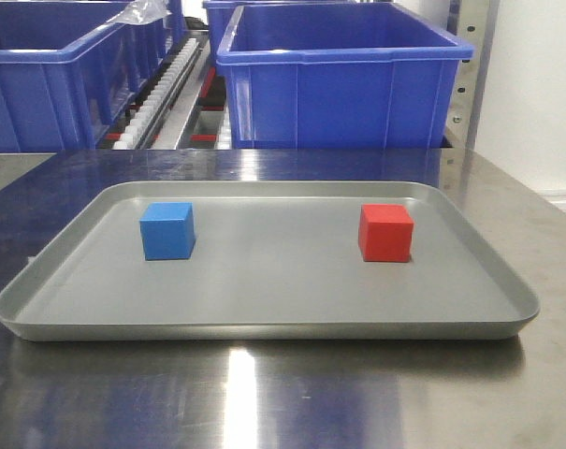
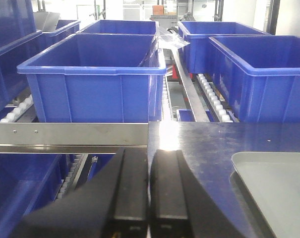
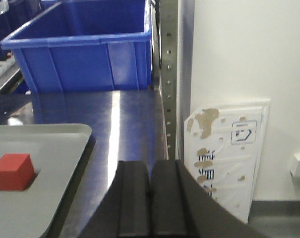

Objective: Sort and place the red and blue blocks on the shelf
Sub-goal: 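Move the right gripper above the red cube on the tray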

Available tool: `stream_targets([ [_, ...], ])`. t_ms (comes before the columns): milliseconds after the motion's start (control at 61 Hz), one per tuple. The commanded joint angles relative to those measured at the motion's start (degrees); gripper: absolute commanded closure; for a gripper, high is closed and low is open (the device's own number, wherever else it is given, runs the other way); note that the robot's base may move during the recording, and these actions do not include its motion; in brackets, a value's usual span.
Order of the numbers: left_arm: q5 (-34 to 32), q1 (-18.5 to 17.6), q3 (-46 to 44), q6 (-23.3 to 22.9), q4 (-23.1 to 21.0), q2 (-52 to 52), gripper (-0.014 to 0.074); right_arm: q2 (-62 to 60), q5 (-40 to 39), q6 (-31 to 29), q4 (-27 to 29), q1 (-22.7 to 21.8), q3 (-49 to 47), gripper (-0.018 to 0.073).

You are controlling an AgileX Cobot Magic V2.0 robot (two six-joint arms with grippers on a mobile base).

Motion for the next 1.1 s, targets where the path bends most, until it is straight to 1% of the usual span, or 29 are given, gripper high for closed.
stream_targets([
  [0, -4.78, -0.01, 1.44, -0.08, -0.52, -0.66, 0.0472, 0.04, 3.76, -0.82, 0.34, -0.20, -5.67, 0.0501],
  [82, -4.78, -0.01, 1.44, -0.08, -0.52, -0.66, 0.0472, 2.57, 10.50, -3.91, 0.34, -0.20, -9.84, 0.0501],
  [164, -4.78, -0.01, 1.44, -0.08, -0.52, -0.66, 0.0472, 5.64, 14.40, -8.43, 0.34, -0.20, -13.05, 0.0501],
  [278, -4.78, -0.01, 1.44, -0.08, -0.52, -0.66, 0.0472, 10.03, 15.86, -14.51, 1.24, -0.20, -15.78, 0.0501],
  [377, -4.78, -0.01, 1.44, -0.08, -0.52, -0.66, 0.0472, 13.34, 15.29, -16.57, 3.87, -0.20, -16.44, 0.0501],
  [491, -4.78, -0.01, 1.44, -0.08, -0.52, -0.66, 0.0472, 18.13, 14.43, -16.57, 6.88, -0.20, -17.35, 0.0501],
  [753, -4.78, -0.01, 1.44, -0.08, -0.52, -0.66, 0.0472, 31.39, 15.54, -15.97, 6.62, -0.10, -22.19, 0.0501],
  [786, -4.78, -0.01, 1.44, -0.08, -0.52, -0.66, 0.0472, 32.63, 15.47, -15.10, 6.62, -0.10, -22.78, 0.0501],
  [885, -4.78, -0.01, 1.44, -0.08, -0.52, -0.66, 0.0472, 36.99, 15.82, -9.22, 6.57, -0.10, -25.13, 0.0500],
  [950, -4.78, -0.01, 1.44, -0.08, -0.52, -0.66, 0.0472, 40.07, 16.82, -6.41, 6.48, 0.10, -26.58, 0.0498],
  [983, -4.78, -0.01, 1.44, -0.08, -0.52, -0.66, 0.0472, 41.59, 17.25, -5.79, 6.27, 0.51, -27.30, 0.0489],
  [1016, -4.78, -0.01, 1.44, -0.08, -0.52, -0.66, 0.0472, 43.05, 17.87, -5.54, 6.12, 1.18, -27.97, 0.0461],
  [1065, -4.78, -0.01, 1.44, -0.08, -0.52, -0.66, 0.0472, 44.69, 18.65, -5.54, 6.12, 2.23, -28.79, 0.0400],
  [1081, -4.78, -0.01, 1.44, -0.08, -0.52, -0.66, 0.0472, 45.45, 18.93, -5.54, 6.12, 2.85, -29.21, 0.0358],
])
